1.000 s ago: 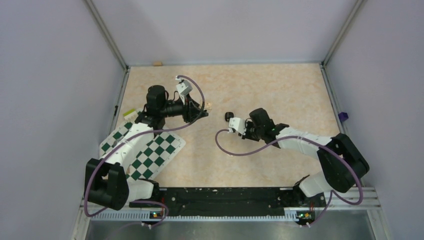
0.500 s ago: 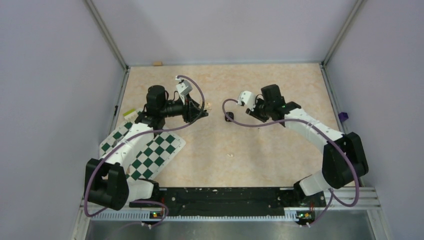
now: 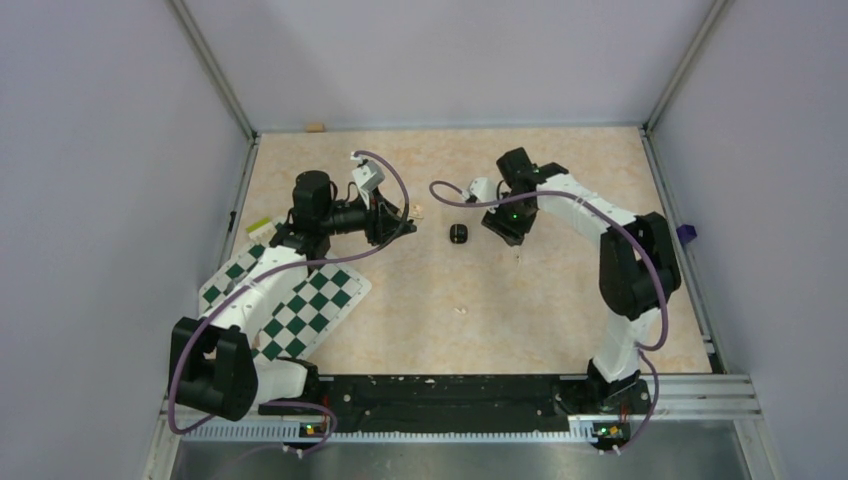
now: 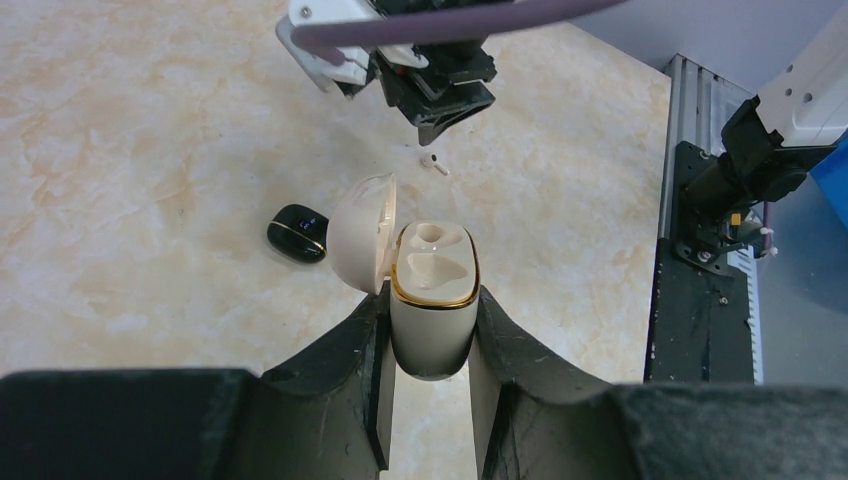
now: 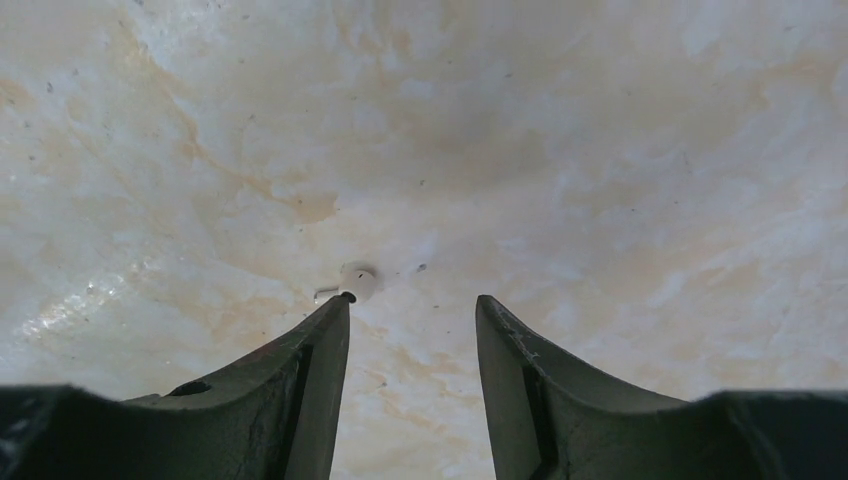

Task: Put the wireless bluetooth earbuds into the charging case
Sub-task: Pick up the earbud from the center of the board.

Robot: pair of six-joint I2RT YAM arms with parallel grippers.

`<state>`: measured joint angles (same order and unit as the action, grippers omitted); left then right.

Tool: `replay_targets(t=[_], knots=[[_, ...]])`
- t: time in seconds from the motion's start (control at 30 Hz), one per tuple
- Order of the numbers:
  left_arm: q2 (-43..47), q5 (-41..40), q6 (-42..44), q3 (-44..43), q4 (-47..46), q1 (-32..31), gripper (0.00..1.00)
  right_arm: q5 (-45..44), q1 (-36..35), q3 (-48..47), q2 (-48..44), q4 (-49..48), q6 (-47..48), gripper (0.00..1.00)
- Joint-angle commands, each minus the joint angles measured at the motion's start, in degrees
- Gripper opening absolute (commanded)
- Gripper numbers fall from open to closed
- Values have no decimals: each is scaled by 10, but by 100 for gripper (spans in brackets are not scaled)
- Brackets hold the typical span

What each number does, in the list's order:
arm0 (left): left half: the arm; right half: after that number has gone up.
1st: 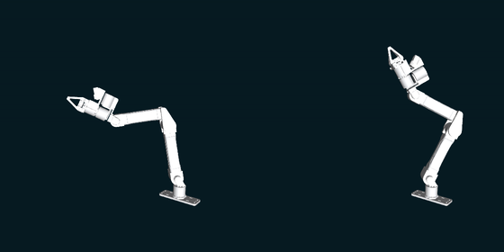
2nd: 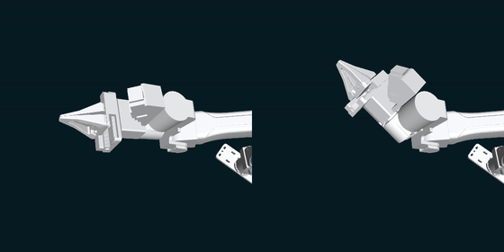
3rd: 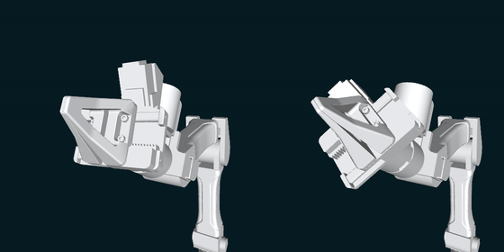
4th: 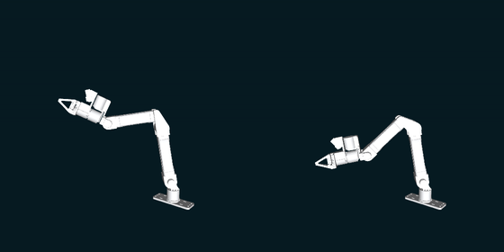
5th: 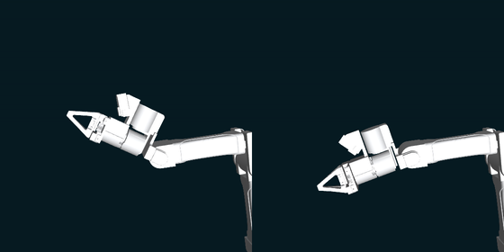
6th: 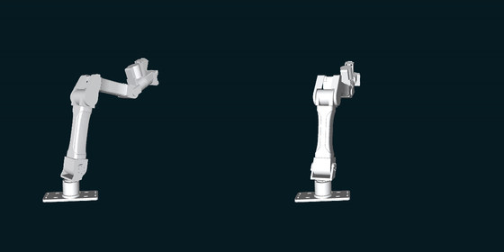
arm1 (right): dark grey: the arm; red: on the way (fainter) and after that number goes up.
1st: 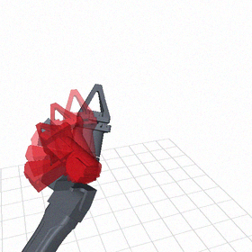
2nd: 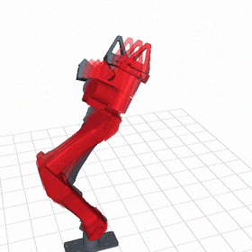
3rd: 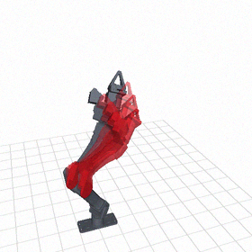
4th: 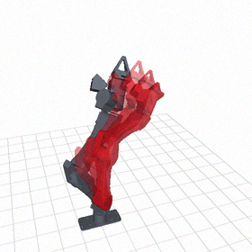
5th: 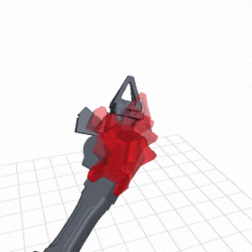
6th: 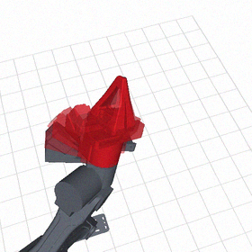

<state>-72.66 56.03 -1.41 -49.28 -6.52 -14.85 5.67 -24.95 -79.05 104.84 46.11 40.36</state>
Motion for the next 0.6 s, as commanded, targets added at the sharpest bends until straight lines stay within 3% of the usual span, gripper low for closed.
replay_targets(t=[0.0,0.17,0.57], knots=[[10,4,0,3,-34,2,0,-14,-14,-68,27,83,-38,50],[10,4,0,3,-34,2,0,-77,-37,-86,78,115,-47,51],[12,3,0,3,-34,2,0,-66,-38,-137,146,169,-93,50]])
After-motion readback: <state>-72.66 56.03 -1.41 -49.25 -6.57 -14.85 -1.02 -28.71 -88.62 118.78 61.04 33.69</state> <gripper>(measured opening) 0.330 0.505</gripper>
